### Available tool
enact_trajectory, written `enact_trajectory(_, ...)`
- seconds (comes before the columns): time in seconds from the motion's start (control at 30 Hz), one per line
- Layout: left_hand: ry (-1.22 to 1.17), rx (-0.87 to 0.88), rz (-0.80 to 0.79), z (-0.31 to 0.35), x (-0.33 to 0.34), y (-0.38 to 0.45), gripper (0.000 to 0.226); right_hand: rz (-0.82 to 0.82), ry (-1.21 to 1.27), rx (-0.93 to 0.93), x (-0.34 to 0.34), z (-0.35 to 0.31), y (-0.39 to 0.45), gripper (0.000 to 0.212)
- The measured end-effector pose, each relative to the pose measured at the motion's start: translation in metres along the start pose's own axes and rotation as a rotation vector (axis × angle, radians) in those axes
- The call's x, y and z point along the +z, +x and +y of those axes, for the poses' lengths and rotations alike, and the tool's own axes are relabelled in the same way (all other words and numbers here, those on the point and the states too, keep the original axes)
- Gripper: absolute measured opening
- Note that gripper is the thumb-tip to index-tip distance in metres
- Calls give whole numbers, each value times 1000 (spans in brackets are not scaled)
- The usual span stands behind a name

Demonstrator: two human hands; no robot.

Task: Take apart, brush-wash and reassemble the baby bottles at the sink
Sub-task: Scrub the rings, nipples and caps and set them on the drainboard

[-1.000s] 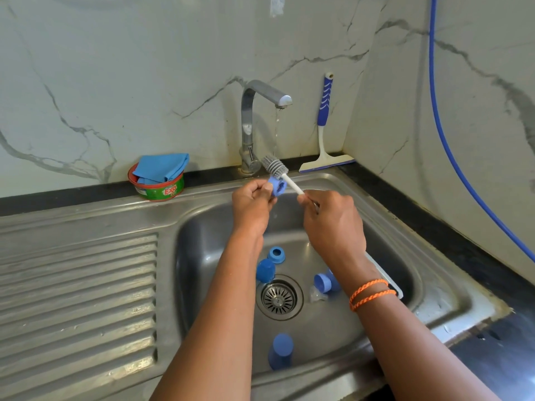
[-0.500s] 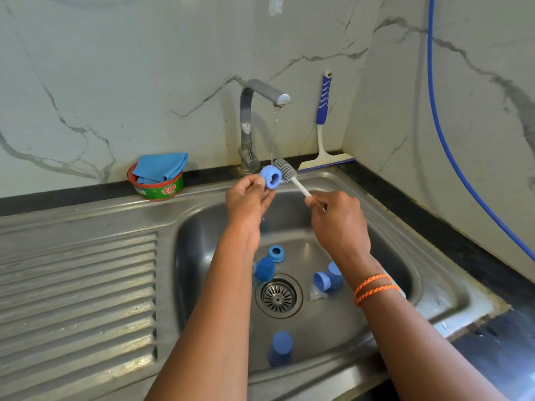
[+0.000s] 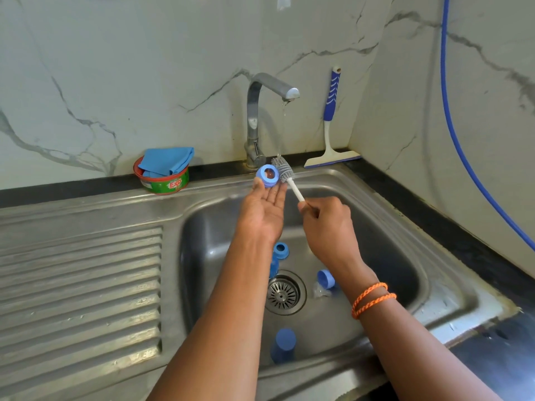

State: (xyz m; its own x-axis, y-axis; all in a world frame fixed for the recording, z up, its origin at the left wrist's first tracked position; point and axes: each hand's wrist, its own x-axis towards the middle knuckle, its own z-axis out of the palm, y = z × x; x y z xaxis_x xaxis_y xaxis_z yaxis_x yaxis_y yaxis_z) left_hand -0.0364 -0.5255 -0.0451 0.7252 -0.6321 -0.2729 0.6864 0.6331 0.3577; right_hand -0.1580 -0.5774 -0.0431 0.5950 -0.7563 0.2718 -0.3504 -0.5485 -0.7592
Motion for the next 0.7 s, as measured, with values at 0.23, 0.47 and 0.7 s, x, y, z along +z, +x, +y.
enact_trajectory(0.23, -84, 16, 52, 1, -1, 9, 31, -88, -32, -1, -7, 0, -2, 52)
enact_trajectory(0.47, -68, 25, 38, -1, -1, 9, 26, -68, -68, -34, -19, 1, -2, 43)
enact_trajectory(0.7, 165, 38, 27, -3, -5, 13, 10, 4, -109, -64, -12, -5, -6, 46)
